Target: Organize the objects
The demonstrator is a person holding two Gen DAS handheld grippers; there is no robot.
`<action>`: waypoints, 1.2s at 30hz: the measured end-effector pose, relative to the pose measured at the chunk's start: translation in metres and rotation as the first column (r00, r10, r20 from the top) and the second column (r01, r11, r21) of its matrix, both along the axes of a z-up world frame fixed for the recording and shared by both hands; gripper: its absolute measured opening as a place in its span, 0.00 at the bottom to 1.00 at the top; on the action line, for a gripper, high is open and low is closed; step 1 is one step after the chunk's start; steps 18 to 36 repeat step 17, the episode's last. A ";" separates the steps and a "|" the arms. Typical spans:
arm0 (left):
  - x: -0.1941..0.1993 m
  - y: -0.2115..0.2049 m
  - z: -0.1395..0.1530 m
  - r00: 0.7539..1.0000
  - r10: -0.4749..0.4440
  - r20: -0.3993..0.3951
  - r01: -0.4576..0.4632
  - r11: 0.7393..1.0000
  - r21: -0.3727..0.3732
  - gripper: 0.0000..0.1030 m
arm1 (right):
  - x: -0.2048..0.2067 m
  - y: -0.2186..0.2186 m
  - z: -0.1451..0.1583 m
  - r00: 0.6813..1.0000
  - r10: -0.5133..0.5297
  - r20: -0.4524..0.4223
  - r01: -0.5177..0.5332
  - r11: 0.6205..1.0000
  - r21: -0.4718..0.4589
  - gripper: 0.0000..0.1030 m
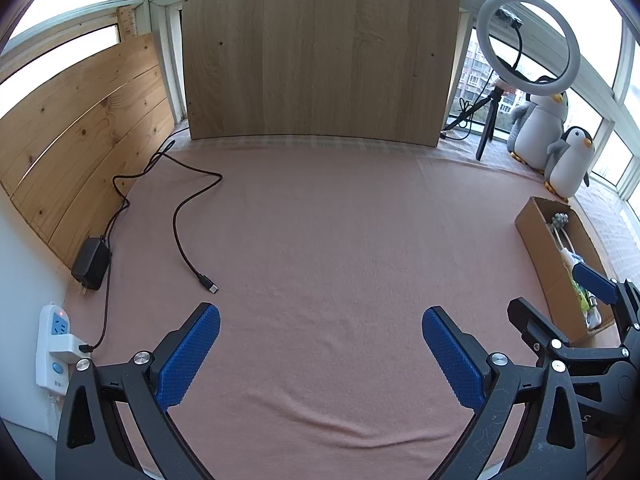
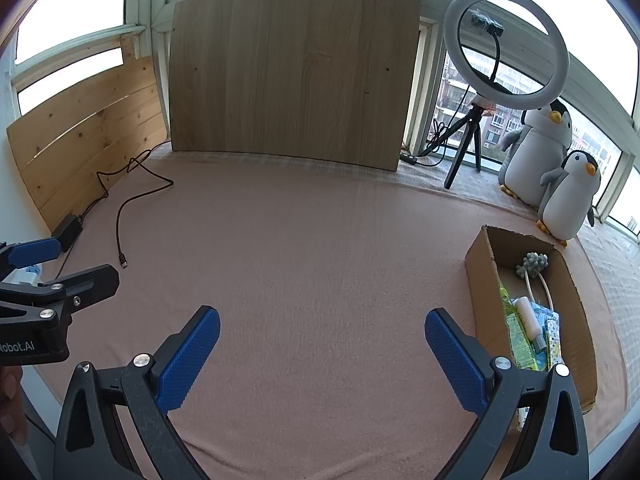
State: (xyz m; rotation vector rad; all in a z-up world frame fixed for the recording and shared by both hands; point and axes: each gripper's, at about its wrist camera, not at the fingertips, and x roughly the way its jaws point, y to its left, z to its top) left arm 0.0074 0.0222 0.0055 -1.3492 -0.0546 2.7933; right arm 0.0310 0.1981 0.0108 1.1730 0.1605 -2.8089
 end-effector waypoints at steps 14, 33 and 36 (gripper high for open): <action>-0.012 0.004 -0.011 0.999 -0.042 -0.011 0.042 0.999 0.002 1.00 | -0.014 0.000 -0.008 1.000 -0.008 0.028 0.008 1.000 0.001 0.98; -0.016 0.004 -0.016 0.999 -0.034 -0.005 0.034 0.999 0.000 1.00 | -0.018 -0.001 -0.010 0.999 -0.011 0.036 0.011 1.000 0.002 0.98; -0.016 0.004 -0.016 0.999 -0.034 -0.005 0.034 0.999 0.000 1.00 | -0.018 -0.001 -0.010 0.999 -0.011 0.036 0.011 1.000 0.002 0.98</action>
